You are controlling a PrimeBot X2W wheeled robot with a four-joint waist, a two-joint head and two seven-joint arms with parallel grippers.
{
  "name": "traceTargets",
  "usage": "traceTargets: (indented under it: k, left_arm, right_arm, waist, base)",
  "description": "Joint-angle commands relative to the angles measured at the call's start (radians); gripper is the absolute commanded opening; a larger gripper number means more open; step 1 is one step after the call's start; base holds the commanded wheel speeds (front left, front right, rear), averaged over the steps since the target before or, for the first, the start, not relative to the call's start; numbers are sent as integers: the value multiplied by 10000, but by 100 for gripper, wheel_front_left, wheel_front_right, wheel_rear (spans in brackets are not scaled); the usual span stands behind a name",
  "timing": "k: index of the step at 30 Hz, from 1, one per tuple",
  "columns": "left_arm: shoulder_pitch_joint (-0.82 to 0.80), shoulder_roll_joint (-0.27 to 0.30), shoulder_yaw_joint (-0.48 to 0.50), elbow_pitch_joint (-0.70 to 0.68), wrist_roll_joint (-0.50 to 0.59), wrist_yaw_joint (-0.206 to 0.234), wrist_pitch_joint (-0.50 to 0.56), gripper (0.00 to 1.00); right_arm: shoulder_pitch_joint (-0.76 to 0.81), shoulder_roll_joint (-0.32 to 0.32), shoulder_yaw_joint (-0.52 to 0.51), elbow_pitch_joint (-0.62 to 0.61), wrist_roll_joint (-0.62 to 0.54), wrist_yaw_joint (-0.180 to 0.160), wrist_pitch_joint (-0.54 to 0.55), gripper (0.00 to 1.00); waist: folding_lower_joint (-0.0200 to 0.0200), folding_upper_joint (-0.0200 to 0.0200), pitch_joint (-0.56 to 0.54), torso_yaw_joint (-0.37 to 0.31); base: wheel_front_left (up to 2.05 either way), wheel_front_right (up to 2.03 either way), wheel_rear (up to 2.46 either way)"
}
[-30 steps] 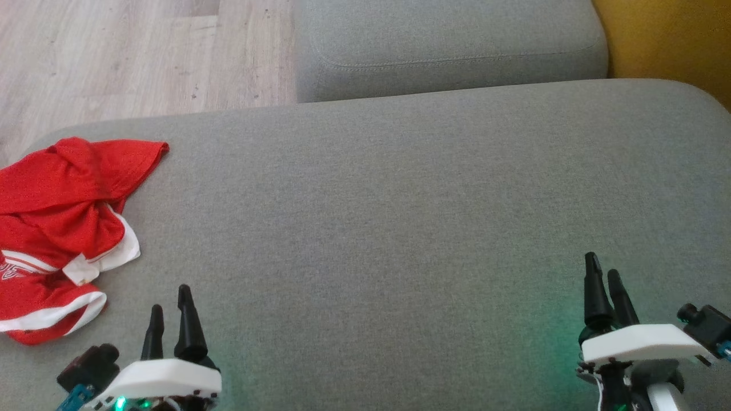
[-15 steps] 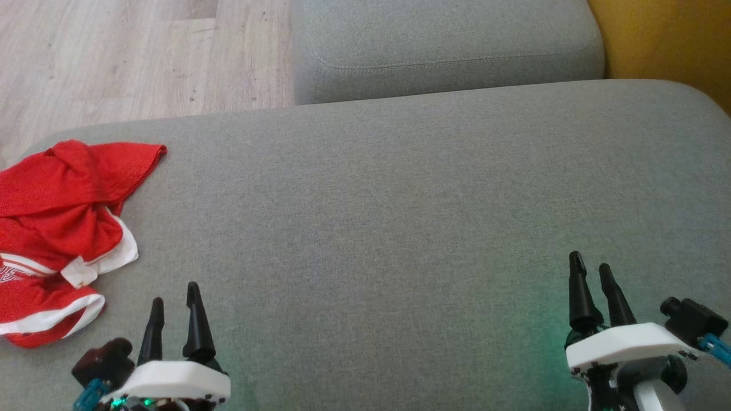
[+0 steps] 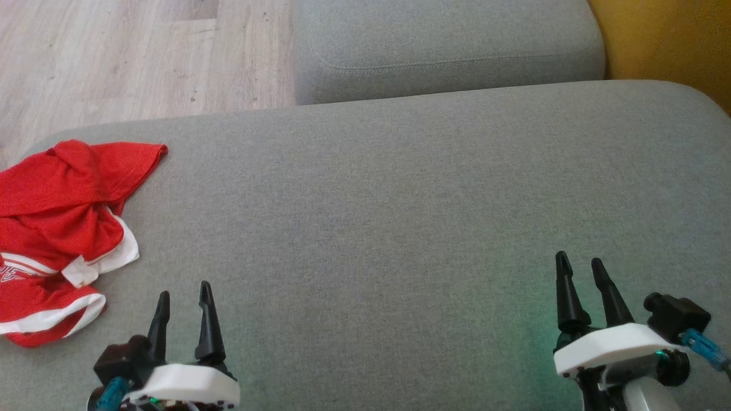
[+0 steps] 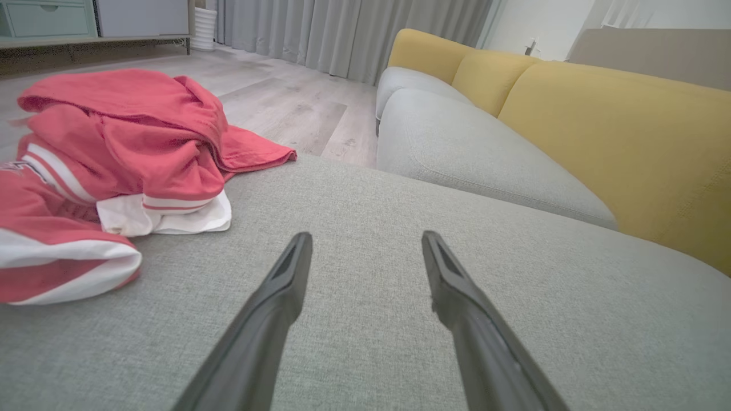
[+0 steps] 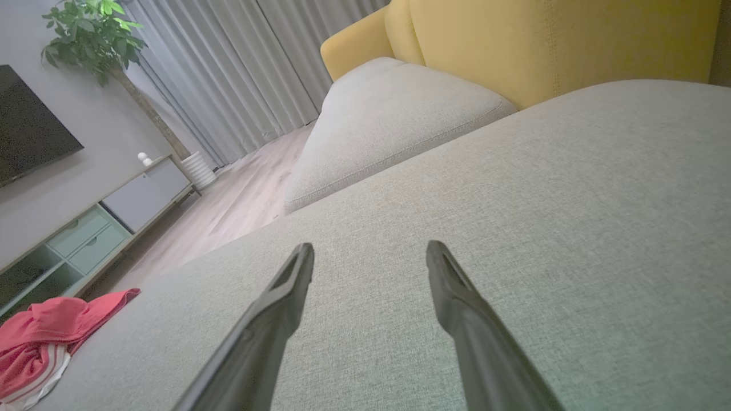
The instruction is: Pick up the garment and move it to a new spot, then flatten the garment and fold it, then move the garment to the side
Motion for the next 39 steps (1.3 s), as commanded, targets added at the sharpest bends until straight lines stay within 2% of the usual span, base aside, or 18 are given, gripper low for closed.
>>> traceTargets:
  k: [1,28,39]
  left_arm:
    - [-281,203,179,-267,383,75,-213,100]
    - [-315,272,-86,-28,2963,540,-974,100]
    - [-199,267,13,-105,2789,670,-993,100]
  right_arm:
    - [-560,-93,279,-375,-368,62,-164,100]
    - [-624,-113,640,-457,-3336,78,-808,100]
    - [-623,-114,613,-411,-3193,79,-882,100]
  waist:
    - [-1,0,4,1]
    - [-1,0,59,-162]
    - [-1,0,42,-210]
  base:
    - [0,0,0]
    - [0,0,0]
    - [0,0,0]
